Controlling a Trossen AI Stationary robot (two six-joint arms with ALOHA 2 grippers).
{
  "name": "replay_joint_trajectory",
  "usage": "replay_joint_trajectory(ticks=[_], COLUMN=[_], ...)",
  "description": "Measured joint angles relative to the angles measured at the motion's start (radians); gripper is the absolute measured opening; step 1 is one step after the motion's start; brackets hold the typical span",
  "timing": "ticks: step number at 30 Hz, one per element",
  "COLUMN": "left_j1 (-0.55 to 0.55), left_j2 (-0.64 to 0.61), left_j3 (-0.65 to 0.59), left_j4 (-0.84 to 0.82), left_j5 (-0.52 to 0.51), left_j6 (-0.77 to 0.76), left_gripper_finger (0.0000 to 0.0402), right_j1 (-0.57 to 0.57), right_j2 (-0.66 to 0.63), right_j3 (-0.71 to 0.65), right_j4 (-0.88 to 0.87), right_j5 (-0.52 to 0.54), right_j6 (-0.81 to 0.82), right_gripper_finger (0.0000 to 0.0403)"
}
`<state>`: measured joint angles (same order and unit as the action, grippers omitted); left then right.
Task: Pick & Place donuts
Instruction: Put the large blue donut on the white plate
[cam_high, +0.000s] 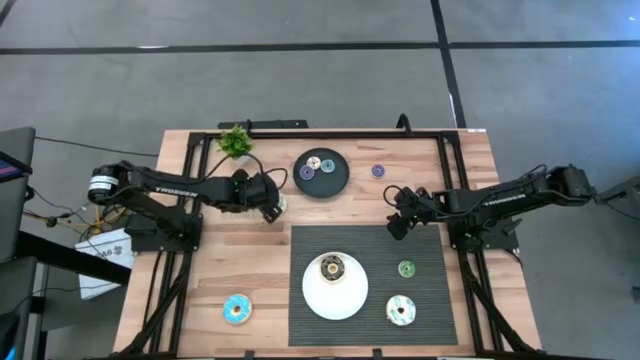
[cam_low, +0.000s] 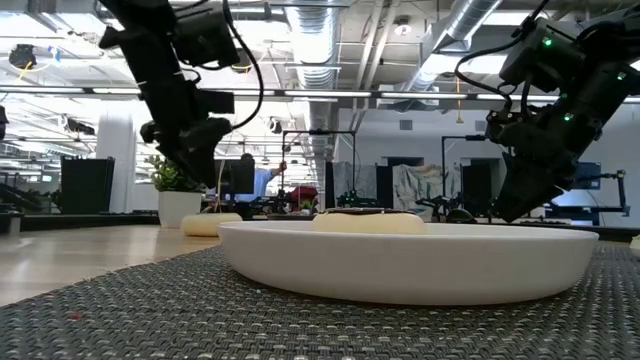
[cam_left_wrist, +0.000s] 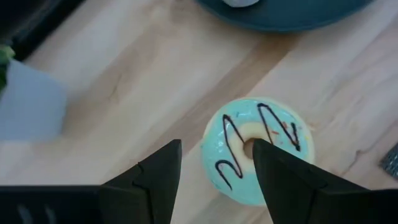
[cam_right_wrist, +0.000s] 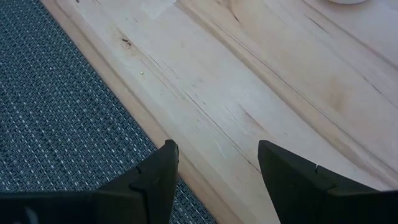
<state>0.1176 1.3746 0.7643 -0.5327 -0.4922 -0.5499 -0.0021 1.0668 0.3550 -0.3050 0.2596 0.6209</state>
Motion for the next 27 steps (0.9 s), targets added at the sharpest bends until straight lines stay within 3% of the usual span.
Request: replay_joint_trajectory(ticks=[6, 20, 27], left_j1=[0.095, 0.129, 0.129], left_j2=[0.0, 0.0, 0.002], left_j3=[0.0, -0.031, -0.072], left_j4=[0.007, 0.032, 0.081], left_j5=[0.151, 0.17, 0.182], left_j6=[-0.031, -0.008, -0.009], left_gripper_finger=[0.0195, 0.0296, 0.0308], right_j1=[0.0, 0.0, 0.0], right_j2=[0.0, 0.0, 0.0], right_j3=[0.0, 0.0, 0.0], right_j4=[0.0, 0.001, 0.002], right_j5=[0.001, 0.002, 0.002], right_j6=[0.0, 0.0, 0.0], right_gripper_finger=[0.021, 0.021, 0.021])
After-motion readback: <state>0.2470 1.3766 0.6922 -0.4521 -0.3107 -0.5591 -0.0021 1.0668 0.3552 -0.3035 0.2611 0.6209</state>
